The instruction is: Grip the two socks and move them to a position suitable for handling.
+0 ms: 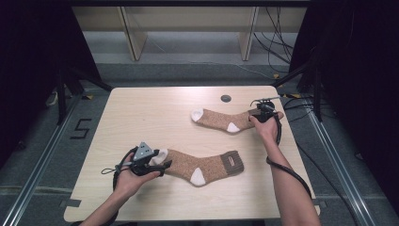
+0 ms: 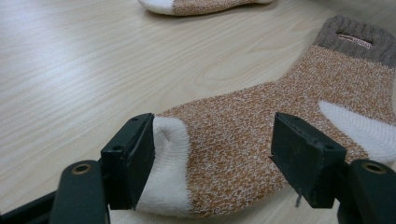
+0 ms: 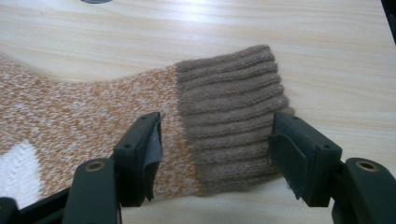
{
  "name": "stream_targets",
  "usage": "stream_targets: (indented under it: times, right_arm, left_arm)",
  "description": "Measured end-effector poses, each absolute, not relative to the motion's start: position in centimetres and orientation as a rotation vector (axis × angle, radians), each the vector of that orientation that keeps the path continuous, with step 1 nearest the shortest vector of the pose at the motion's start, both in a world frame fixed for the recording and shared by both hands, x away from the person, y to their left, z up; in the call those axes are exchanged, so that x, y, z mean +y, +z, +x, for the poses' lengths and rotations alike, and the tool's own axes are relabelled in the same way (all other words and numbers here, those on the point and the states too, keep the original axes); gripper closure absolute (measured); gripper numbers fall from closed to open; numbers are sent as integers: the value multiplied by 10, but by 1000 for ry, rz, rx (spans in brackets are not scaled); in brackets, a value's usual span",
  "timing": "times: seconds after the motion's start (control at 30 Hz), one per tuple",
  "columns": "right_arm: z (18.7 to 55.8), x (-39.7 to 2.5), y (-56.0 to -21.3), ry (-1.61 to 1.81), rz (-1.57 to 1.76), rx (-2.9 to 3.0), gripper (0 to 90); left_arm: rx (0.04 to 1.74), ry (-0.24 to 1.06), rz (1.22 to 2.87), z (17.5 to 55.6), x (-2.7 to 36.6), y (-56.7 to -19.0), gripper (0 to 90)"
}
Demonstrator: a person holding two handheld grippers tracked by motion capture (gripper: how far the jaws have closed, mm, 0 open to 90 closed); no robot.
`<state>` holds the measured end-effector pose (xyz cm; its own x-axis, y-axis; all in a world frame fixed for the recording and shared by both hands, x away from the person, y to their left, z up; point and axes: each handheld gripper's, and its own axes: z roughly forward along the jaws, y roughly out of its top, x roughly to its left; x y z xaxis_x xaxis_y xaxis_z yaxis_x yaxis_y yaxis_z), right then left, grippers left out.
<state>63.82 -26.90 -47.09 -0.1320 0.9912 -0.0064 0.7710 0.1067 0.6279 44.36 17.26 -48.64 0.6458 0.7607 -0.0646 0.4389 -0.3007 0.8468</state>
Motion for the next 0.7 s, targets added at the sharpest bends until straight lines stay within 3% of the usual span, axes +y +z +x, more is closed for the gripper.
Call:
stream_targets:
  times: [0.47, 0.7]
  right_arm:
    - [643, -263, -483, 654, 1718, 1965, 305]
    - [641, -262, -486, 648, 1668, 1985, 419]
  left_arm:
    - [941, 431, 1939, 444, 172, -487, 301]
    - [945, 431, 1942, 445, 173, -488, 303]
